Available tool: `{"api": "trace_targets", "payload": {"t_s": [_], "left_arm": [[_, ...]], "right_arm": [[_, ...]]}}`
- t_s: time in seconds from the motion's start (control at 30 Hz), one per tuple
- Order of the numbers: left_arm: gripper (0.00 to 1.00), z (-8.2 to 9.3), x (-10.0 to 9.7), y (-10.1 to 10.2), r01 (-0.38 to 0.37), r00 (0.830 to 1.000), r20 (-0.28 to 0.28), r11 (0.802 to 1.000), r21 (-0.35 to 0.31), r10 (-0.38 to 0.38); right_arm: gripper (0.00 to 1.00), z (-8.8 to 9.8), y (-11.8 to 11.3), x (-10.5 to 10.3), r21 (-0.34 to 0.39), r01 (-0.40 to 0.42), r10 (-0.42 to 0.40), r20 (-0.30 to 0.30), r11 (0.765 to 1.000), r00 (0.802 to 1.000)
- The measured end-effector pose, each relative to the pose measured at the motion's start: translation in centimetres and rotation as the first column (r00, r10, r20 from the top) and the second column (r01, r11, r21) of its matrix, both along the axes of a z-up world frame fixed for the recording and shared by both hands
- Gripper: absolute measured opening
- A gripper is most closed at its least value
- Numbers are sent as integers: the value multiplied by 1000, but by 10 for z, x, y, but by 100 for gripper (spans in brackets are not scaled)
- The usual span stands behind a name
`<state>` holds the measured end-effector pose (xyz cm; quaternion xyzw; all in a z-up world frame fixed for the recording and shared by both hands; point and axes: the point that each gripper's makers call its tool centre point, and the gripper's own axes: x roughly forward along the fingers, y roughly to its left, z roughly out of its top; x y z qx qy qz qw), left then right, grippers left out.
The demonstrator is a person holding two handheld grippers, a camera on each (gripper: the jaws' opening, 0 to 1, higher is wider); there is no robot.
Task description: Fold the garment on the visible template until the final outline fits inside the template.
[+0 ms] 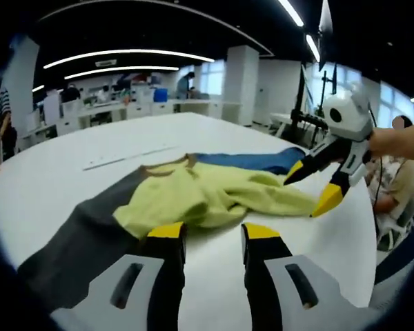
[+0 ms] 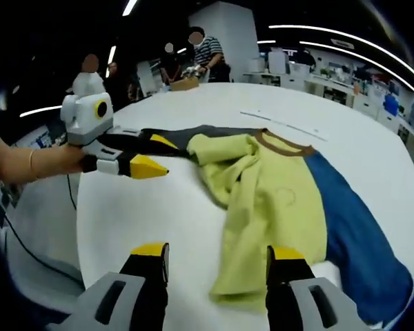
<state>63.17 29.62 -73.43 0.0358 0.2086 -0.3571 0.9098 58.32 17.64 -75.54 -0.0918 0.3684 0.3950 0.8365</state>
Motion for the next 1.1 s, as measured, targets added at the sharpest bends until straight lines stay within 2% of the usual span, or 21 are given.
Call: {"api": "trace_targets", "payload": {"t_s": [0.23, 0.47, 0.7, 0.83, 1.0, 1.1], "left_arm": [[22, -9, 11, -13, -11, 1000, -20, 1000, -11, 11], [19, -16, 22, -20, -17, 1000, -5, 999, 44, 17], [10, -16, 37, -18, -74, 997, 5, 996, 49, 74], [0, -18, 44, -13, -90, 996, 18, 990, 107, 88], [0, -9, 45, -6, -94, 995, 44, 989, 110, 89], [0, 4, 44, 1, -101, 994, 42, 992, 81, 98]], "right_arm": [[45, -8, -6, -5, -46, 6, -4, 31, 999, 1000], [31, -9, -9, -5, -86, 27, -19, 91, 996, 996], [20, -17, -17, -6, -185, 49, -18, 164, 981, 986], [14, -26, -22, -5, -222, 57, -18, 174, 973, 984], [1, -28, -28, -1, -229, 72, -30, 183, 971, 983], [0, -20, -30, 0, -217, 73, -32, 187, 973, 982]]}}
